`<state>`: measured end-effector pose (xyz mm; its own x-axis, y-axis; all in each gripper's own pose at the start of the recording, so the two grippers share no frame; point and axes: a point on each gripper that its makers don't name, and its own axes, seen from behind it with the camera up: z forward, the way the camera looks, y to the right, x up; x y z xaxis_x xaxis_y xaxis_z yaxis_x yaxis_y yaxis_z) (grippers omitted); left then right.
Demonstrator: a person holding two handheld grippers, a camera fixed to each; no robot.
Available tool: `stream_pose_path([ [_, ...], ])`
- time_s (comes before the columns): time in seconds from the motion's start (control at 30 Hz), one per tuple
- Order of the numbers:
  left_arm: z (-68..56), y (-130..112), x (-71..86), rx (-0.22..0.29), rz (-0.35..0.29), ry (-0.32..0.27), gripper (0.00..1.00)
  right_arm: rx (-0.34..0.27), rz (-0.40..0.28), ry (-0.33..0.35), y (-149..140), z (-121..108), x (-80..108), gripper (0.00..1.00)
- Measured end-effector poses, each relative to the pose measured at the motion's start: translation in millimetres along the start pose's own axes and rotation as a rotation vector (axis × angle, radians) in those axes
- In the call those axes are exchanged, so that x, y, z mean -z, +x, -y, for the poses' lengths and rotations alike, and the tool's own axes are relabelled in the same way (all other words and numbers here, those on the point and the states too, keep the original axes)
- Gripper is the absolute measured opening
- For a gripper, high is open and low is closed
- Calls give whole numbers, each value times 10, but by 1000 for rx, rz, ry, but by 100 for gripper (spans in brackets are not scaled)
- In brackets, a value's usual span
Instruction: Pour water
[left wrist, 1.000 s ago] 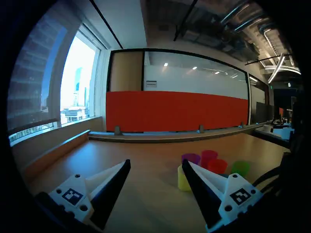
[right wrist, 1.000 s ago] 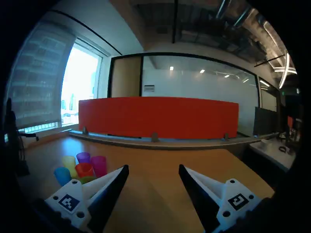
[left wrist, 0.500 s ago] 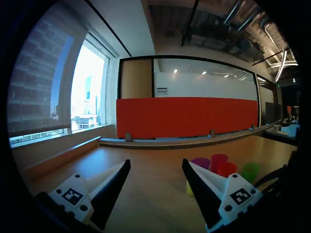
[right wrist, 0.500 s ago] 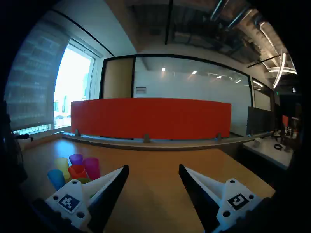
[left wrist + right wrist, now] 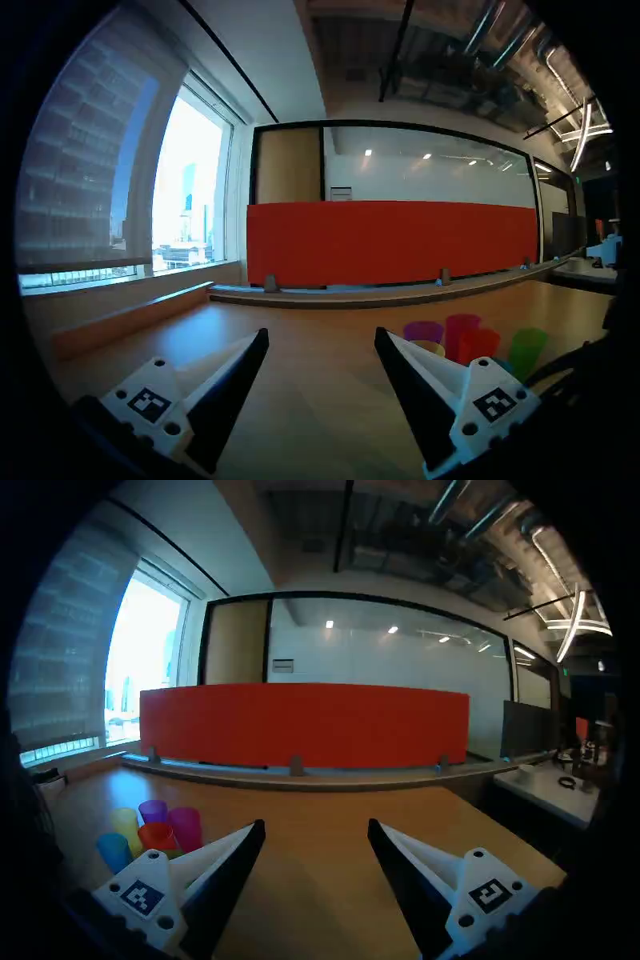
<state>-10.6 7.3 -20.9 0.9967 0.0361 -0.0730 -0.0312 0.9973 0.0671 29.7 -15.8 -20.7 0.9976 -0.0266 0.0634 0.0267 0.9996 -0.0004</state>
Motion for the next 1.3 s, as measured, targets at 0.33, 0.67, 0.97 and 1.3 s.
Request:
stream_pose_path([
  [0.33, 1, -125, -51, -17, -3, -6, 99, 6, 1, -14, 40, -1, 6, 99],
  [0.67, -25, -230, -73, -6, 10, -15, 98, 7, -2, -13, 39, 1, 2, 99],
  [0.97, -45, -255, -88, 6, 16, -28, 99, -9, 1, -6, 17, 13, 11, 99],
  [1.3, -61, -290, -95, 5, 31, -34, 99, -3, -1, -8, 23, -14, 42, 99],
])
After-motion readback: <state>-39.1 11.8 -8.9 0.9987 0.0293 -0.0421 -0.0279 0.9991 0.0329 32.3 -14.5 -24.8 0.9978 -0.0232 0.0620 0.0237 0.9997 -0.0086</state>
